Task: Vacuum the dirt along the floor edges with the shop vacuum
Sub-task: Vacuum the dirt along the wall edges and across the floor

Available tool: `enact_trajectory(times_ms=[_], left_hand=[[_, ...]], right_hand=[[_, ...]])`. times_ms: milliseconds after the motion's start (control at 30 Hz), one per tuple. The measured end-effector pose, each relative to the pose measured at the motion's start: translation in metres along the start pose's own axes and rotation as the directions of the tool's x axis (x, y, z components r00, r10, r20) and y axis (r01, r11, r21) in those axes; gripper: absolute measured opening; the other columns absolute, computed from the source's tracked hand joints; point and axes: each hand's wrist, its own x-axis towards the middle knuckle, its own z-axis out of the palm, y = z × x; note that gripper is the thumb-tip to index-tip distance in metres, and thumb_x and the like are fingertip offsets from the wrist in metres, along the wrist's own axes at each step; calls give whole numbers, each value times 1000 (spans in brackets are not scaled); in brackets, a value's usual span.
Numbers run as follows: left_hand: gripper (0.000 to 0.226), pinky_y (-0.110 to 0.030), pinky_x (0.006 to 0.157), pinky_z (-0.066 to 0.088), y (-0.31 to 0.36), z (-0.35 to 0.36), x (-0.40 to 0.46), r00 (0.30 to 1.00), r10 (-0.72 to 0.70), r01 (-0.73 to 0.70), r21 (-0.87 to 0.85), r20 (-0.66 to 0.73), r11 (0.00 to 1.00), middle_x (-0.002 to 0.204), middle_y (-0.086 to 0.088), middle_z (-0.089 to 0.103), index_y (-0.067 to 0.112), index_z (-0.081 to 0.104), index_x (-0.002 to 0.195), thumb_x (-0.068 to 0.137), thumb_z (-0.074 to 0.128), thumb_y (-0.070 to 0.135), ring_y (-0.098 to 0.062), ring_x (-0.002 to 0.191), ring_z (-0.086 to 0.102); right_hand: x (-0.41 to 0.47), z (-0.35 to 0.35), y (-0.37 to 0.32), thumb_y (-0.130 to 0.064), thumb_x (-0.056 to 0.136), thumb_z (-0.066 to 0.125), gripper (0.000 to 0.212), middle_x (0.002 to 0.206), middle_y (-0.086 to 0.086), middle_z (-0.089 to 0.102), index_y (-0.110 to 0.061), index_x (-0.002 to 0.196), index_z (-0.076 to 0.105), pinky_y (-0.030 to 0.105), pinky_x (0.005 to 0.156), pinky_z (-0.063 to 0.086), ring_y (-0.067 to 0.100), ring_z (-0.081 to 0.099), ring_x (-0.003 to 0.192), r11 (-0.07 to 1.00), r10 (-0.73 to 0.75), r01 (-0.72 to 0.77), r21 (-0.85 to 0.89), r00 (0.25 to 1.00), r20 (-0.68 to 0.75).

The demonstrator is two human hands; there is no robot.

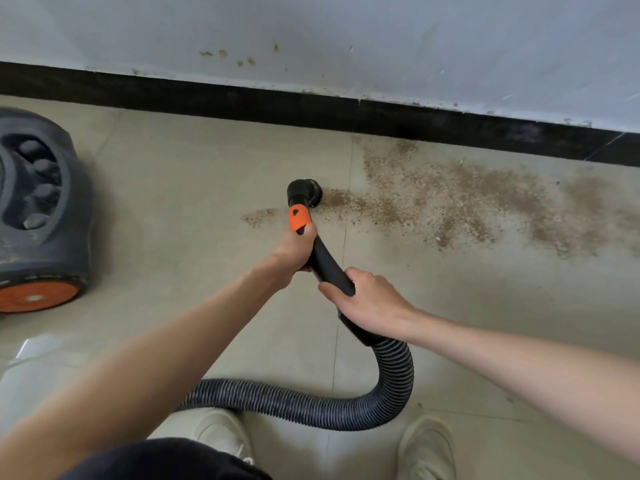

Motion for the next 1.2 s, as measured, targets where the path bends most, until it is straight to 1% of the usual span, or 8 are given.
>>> enact_trajectory(times_ms=[367,467,567,700,800,933,1033,1200], left_hand=[[23,-33,72,51,23,47,11,984,69,-84,90,162,992,81,-7,51,5,46,98,99,39,27,-20,76,52],[23,-32,69,51,30,32,20,991,84,-91,63,107,994,85,-9,51,3,46,99,98,41,25,-22,77,53],[23,-37,78,52,31,4,27,998,66,-66,-14,4,998,81,-7,50,3,44,102,98,42,25,-27,88,53],[30,-37,79,51,4,-41,20,992,-23,8,-115,-123,993,99,-9,52,5,44,114,98,40,29,-26,94,53],[25,-34,82,46,-18,-64,0,978,-95,49,-237,-187,970,99,-6,50,10,38,110,100,33,32,-23,96,50],[25,-37,87,47,-44,-73,-27,964,-141,71,-290,-227,954,98,-5,50,11,37,108,100,30,33,-20,83,53],[21,-38,85,48,-55,-66,-37,970,-128,68,-274,-205,959,92,-4,50,11,38,106,99,32,30,-19,82,53],[26,-34,71,47,-39,-46,-33,985,-67,35,-193,-161,981,80,-4,48,15,42,78,99,35,27,-17,71,50]], right_hand=[[-2,-20,23,-59,91,46,40,79,2,66,-21,77,44,34,68,49,22,63,74,991,130,-126,40,983,-131],[15,-25,10,-58,91,48,39,78,1,66,-22,77,46,33,66,49,21,63,73,996,79,-75,43,992,-94],[32,-26,-10,-56,91,50,38,75,-1,62,-22,74,45,32,61,43,21,60,71,1000,2,-1,19,999,-49],[43,-9,-28,-58,88,52,42,81,4,68,-16,80,52,36,74,51,24,64,78,990,-121,127,-63,988,97],[42,3,-42,-60,89,51,46,87,5,69,-14,90,56,35,73,51,24,64,81,960,-195,232,-157,957,216],[27,12,-46,-58,90,51,43,85,4,67,-15,90,54,34,67,48,24,63,79,929,-246,316,-195,917,314],[12,16,-37,-57,91,49,39,80,1,62,-19,86,49,32,64,45,24,60,76,927,-222,302,-224,920,323],[2,7,-20,-60,89,50,42,84,6,68,-18,85,51,38,71,51,25,64,78,964,-183,219,-148,957,226]])
